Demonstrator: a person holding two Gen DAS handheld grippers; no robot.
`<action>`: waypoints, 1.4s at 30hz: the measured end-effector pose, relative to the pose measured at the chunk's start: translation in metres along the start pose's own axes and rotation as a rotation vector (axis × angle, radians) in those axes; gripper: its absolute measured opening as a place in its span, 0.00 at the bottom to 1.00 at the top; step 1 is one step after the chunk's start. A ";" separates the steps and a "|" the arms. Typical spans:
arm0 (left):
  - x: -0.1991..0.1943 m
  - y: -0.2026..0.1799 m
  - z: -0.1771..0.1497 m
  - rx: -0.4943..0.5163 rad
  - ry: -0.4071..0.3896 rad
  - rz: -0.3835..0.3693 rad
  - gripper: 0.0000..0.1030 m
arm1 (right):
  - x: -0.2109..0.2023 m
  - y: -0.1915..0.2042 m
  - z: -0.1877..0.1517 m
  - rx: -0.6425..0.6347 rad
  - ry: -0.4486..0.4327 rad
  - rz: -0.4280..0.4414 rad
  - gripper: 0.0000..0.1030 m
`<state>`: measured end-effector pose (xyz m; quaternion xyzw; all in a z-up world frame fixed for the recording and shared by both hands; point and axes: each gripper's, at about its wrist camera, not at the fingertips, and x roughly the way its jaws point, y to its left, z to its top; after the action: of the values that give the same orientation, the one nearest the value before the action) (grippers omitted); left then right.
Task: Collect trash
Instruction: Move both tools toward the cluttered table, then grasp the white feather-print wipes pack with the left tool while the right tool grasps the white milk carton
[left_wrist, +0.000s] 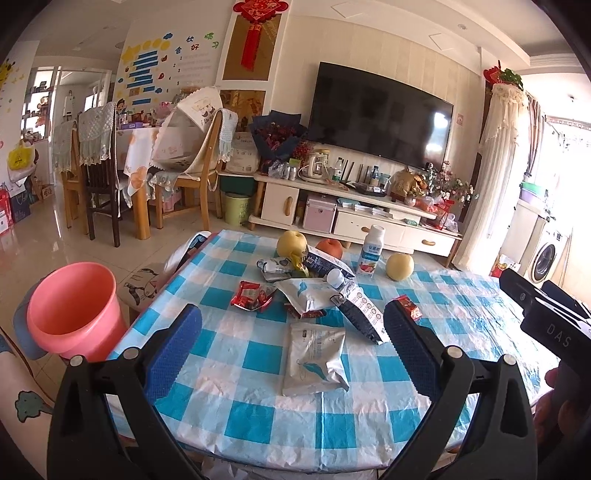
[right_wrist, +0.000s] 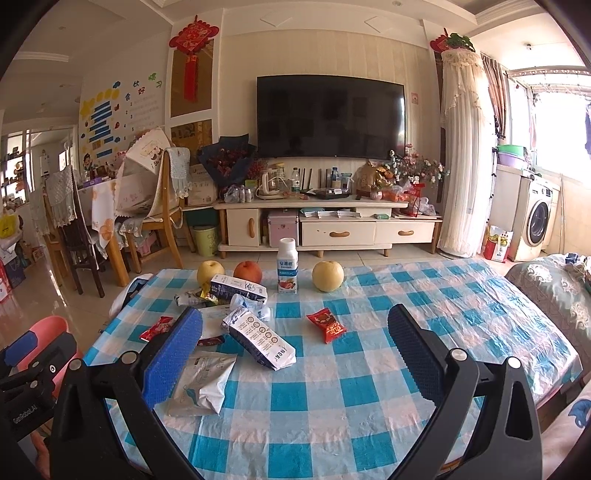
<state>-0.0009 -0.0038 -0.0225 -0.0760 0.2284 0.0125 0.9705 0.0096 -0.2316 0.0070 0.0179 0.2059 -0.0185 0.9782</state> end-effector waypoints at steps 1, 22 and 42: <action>0.004 -0.001 -0.002 0.006 0.013 -0.002 0.96 | 0.004 -0.002 -0.002 0.003 0.007 0.003 0.96; 0.079 -0.043 -0.062 0.235 0.106 -0.075 0.96 | 0.084 -0.046 -0.051 0.004 0.090 -0.013 0.96; 0.177 -0.038 -0.081 0.217 0.407 -0.180 0.96 | 0.184 -0.042 -0.069 -0.130 0.285 0.291 0.96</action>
<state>0.1236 -0.0558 -0.1675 0.0078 0.4114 -0.1140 0.9043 0.1480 -0.2762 -0.1313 -0.0135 0.3380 0.1391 0.9307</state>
